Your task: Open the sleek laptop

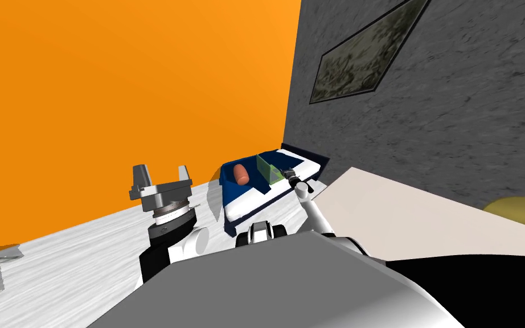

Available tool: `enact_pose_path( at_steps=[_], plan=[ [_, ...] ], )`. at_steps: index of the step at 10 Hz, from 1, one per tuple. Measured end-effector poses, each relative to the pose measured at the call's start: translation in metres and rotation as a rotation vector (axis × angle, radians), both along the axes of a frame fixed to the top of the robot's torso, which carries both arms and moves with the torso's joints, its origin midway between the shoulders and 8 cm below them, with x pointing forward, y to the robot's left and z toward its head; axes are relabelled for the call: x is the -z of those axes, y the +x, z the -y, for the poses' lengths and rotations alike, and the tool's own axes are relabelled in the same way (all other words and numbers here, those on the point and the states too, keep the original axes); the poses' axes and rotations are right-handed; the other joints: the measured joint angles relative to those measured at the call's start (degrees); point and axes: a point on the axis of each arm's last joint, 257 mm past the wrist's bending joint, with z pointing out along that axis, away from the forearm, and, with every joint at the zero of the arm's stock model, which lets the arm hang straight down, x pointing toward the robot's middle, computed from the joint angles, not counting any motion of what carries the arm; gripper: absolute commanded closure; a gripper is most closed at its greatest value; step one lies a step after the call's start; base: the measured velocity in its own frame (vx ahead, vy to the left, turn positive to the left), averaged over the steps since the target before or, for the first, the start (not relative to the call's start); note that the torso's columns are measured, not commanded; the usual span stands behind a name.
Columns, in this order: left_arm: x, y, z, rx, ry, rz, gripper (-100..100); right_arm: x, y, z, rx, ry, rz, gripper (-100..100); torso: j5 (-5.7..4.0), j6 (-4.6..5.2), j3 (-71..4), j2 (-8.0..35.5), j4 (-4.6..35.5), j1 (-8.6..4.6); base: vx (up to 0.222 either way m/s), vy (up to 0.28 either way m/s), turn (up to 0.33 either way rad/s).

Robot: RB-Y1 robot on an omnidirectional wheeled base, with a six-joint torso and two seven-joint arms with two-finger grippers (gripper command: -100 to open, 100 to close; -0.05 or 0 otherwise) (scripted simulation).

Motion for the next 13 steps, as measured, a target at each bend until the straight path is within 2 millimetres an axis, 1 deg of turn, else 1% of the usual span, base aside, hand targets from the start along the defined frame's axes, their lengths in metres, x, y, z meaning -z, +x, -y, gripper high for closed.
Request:
enact_pose_path(
  at_steps=[2,3,4,6,7,9,11,13],
  plan=[
    [0.000,0.000,0.000,0.000,0.000,0.000,0,0.009,0.003,-0.004,-0.019,0.082,-0.018,-100,0.01,0.00,0.0,0.0,0.0,0.04,0.054,-0.019,0.113],
    [0.000,0.000,0.000,0.000,0.000,0.000,0,0.018,0.005,-0.010,-0.034,0.141,-0.034,-100,0.00,0.01,0.0,0.0,0.0,0.02,0.052,-0.020,0.083],
    [0.000,0.000,0.000,0.000,0.000,0.000,0,0.021,0.006,-0.013,-0.045,0.179,-0.041,-100,0.01,0.03,0.0,0.1,0.0,0.03,0.061,-0.017,0.123],
    [0.000,0.000,0.000,0.000,0.000,0.000,0,0.035,0.006,-0.019,-0.066,0.291,-0.063,-100,0.00,0.02,0.0,0.0,0.0,-0.01,0.059,-0.029,0.095],
    [0.000,0.000,0.000,0.000,0.000,0.000,0,0.037,0.007,-0.023,-0.078,0.321,-0.069,-100,0.01,0.04,0.1,0.1,0.0,0.03,0.048,-0.014,0.087],
    [0.000,0.000,0.000,0.000,0.000,0.000,0,0.046,0.009,-0.032,-0.094,0.434,-0.084,-100,0.01,0.01,0.0,0.0,0.0,0.03,0.067,-0.033,0.131],
    [0.000,0.000,0.000,0.000,0.000,0.000,0,0.055,0.006,-0.046,-0.118,0.549,-0.100,-100,-0.01,0.03,0.0,0.0,0.0,-0.06,0.067,-0.053,0.088],
    [0.000,0.000,0.000,0.000,0.000,0.000,0,0.059,0.006,-0.052,-0.129,0.619,-0.105,-100,0.02,0.01,0.1,0.1,0.0,0.07,0.054,-0.043,0.072]
  ],
)
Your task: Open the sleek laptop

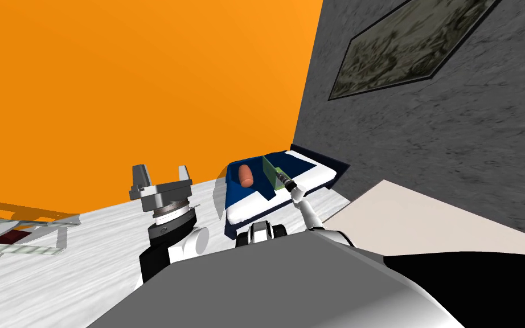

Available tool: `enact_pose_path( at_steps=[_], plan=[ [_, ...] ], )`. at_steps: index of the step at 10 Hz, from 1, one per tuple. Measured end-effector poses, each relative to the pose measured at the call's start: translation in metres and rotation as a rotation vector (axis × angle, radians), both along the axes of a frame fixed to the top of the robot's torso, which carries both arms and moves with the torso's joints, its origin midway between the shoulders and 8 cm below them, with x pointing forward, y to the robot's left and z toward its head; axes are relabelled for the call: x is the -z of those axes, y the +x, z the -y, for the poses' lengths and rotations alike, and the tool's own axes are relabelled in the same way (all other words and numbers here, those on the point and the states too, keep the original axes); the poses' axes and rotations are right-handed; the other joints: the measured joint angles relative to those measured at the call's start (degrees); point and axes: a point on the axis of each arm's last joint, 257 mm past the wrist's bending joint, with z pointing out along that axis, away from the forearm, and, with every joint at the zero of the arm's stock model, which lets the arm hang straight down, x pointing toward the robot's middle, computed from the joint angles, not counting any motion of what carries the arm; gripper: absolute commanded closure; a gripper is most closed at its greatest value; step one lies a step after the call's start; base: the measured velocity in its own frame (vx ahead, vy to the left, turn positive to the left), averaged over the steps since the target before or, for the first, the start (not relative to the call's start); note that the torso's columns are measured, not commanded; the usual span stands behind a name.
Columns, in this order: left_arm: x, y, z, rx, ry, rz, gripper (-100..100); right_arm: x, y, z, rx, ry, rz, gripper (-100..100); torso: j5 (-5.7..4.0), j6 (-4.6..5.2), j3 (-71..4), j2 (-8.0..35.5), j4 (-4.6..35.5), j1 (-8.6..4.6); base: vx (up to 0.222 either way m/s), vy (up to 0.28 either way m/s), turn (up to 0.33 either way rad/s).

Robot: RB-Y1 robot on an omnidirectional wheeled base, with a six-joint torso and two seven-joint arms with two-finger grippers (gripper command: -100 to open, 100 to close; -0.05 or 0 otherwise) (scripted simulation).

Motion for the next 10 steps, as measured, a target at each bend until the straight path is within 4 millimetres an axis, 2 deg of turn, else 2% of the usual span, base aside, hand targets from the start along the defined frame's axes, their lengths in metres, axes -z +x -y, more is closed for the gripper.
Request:
enact_pose_path(
  at_steps=[4,5,6,10],
  plan=[
    [0.000,0.000,0.000,0.000,0.000,0.000,0,0.011,-0.001,-0.025,-0.024,0.172,-0.016,-100,-0.03,0.01,0.0,-0.1,0.0,-0.13,0.051,-0.067,0.065],
    [0.000,0.000,0.000,0.000,0.000,0.000,0,0.011,-0.001,-0.026,-0.026,0.178,-0.016,-100,0.01,0.02,0.0,0.0,0.0,0.05,0.006,-0.010,-0.004],
    [0.000,0.000,0.000,0.000,0.000,0.000,0,0.011,-0.001,-0.025,-0.025,0.178,-0.016,100,0.04,0.00,0.0,0.1,0.0,0.14,0.000,0.000,0.000],
    [0.000,0.000,0.000,0.000,0.000,0.000,0,0.013,-0.004,-0.038,-0.025,0.305,-0.028,100,-0.24,0.22,-0.2,-0.4,-0.2,-0.63,0.021,-0.163,0.057]
  ],
)
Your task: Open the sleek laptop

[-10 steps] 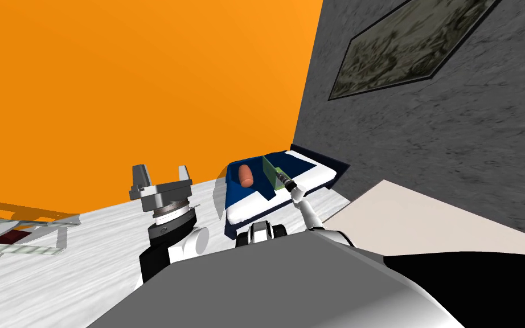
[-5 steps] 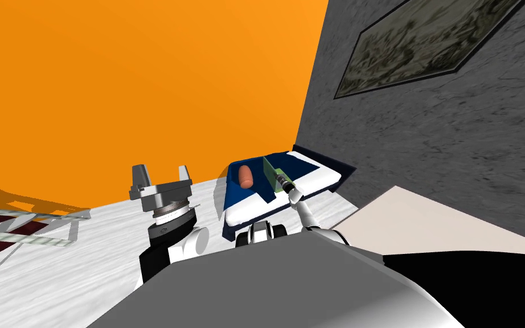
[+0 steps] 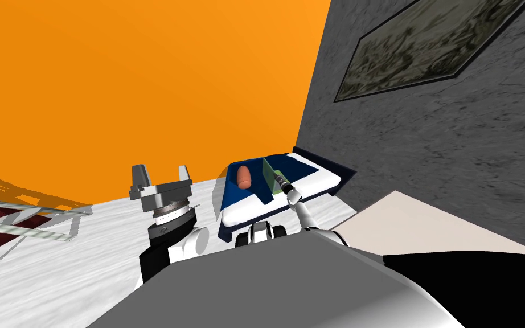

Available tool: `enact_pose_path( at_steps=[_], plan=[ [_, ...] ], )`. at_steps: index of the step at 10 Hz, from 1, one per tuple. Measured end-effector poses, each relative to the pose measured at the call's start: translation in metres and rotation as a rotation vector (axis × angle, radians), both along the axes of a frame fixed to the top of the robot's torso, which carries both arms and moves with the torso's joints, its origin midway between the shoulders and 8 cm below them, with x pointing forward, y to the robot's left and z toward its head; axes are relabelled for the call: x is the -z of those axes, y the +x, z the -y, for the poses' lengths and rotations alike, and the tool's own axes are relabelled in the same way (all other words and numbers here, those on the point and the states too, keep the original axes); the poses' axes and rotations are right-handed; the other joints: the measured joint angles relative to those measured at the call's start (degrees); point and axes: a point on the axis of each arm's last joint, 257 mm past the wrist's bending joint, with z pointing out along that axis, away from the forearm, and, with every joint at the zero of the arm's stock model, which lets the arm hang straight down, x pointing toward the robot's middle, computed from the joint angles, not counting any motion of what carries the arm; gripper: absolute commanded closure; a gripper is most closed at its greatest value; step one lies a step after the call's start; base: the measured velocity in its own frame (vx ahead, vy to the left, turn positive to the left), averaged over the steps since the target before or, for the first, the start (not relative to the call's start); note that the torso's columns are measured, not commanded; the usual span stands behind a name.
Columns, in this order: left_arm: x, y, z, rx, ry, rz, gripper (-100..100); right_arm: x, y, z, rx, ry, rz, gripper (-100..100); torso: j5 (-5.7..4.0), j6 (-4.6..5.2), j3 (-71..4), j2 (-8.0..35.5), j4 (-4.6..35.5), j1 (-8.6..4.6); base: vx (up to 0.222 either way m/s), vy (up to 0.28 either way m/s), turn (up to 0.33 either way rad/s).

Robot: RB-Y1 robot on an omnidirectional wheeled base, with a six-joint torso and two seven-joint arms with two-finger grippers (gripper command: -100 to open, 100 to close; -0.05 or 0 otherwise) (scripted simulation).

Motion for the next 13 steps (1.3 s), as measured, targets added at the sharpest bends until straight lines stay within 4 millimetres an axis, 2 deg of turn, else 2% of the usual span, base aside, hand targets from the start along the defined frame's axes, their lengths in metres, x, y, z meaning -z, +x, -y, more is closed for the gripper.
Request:
enact_pose_path(
  at_steps=[3,12,13],
  plan=[
    [0.000,0.000,0.000,0.000,0.000,0.000,0,0.003,-0.003,0.002,0.022,0.111,-0.016,100,0.17,-0.36,0.0,0.1,-0.1,0.99,-0.002,-0.012,0.021],
    [0.000,0.000,0.000,0.000,0.000,0.000,0,0.006,-0.004,-0.001,0.024,0.146,-0.025,100,0.09,-0.29,0.0,0.0,-0.1,0.55,0.003,0.001,-0.011],
    [0.000,0.000,0.000,0.000,0.000,0.000,0,0.008,-0.004,-0.010,0.013,0.130,-0.039,100,0.08,-0.38,-0.1,-0.1,-0.2,0.62,0.026,0.006,-0.087]
  ],
)
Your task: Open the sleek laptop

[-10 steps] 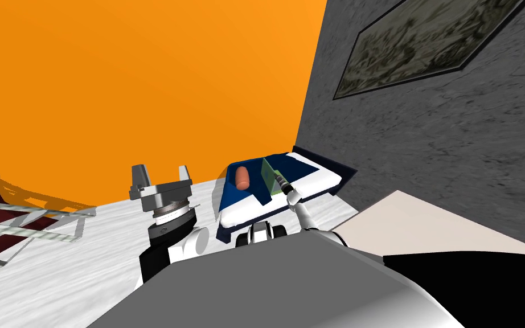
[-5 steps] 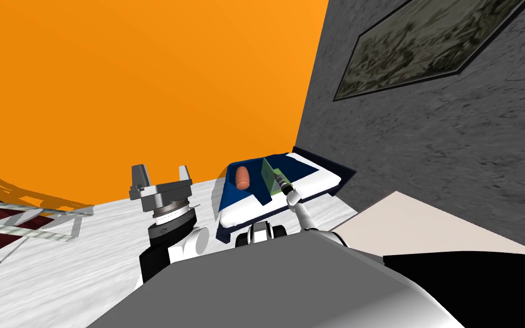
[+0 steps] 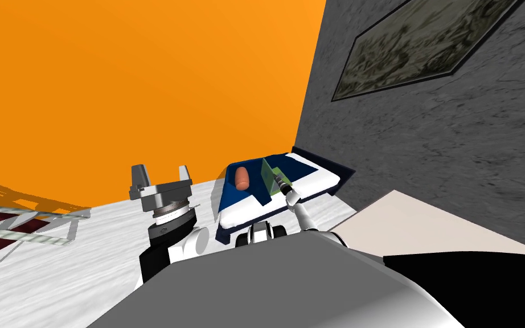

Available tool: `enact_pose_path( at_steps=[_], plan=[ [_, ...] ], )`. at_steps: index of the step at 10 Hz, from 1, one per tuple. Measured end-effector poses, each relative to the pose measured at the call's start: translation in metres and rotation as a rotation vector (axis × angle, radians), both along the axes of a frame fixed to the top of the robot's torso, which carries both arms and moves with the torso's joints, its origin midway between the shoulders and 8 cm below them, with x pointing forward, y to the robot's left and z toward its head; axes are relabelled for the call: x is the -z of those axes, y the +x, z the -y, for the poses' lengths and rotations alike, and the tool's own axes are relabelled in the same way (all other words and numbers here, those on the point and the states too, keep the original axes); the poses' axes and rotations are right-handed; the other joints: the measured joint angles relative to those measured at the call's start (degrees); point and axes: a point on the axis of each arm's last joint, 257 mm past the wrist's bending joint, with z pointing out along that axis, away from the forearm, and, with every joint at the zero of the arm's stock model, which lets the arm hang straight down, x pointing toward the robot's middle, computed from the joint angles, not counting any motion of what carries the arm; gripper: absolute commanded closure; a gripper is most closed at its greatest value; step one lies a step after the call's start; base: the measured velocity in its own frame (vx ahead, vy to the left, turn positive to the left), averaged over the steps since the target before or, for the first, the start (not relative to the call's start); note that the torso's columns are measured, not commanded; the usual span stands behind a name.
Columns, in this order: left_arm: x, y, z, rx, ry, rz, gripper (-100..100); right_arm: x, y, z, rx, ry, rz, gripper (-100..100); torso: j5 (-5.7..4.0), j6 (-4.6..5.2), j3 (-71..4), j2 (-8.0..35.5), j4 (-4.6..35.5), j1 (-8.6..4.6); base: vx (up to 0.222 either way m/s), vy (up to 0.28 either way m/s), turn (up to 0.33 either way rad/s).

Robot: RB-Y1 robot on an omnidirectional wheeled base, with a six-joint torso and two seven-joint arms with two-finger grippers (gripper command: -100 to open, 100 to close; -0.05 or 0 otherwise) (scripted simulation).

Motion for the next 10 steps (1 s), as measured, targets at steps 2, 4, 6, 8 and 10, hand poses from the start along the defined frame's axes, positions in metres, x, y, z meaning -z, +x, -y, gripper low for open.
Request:
enact_pose_path(
  at_steps=[2,4,6,8,10],
  plan=[
    [0.000,0.000,0.000,0.000,0.000,0.000,0,0.008,0.002,-0.016,-0.019,-0.017,-0.036,100,-0.10,-0.07,-0.2,-0.3,-0.3,-0.03,-0.003,-0.001,0.011],
    [0.000,0.000,0.000,0.000,0.000,0.000,0,0.009,0.002,-0.019,-0.023,0.005,-0.050,100,-0.20,0.02,-0.2,-0.4,-0.4,-0.20,0.014,0.003,-0.047],
    [0.000,0.000,0.000,0.000,0.000,0.000,0,0.014,0.001,-0.035,-0.040,-0.014,-0.074,100,-0.25,-0.08,-0.3,-0.5,-0.7,-0.14,0.000,0.000,0.000],
    [0.000,0.000,0.000,0.000,0.000,0.000,0,0.022,0.004,-0.046,-0.049,-0.034,-0.097,100,-0.33,-0.04,-0.6,-0.9,-0.9,-0.28,0.000,0.000,0.000],
    [0.000,0.000,0.000,0.000,0.000,0.000,0,0.020,0.001,-0.051,-0.051,-0.029,-0.101,100,-0.30,0.06,-0.5,-0.8,-0.9,-0.33,0.000,0.000,0.000]
  ],
)
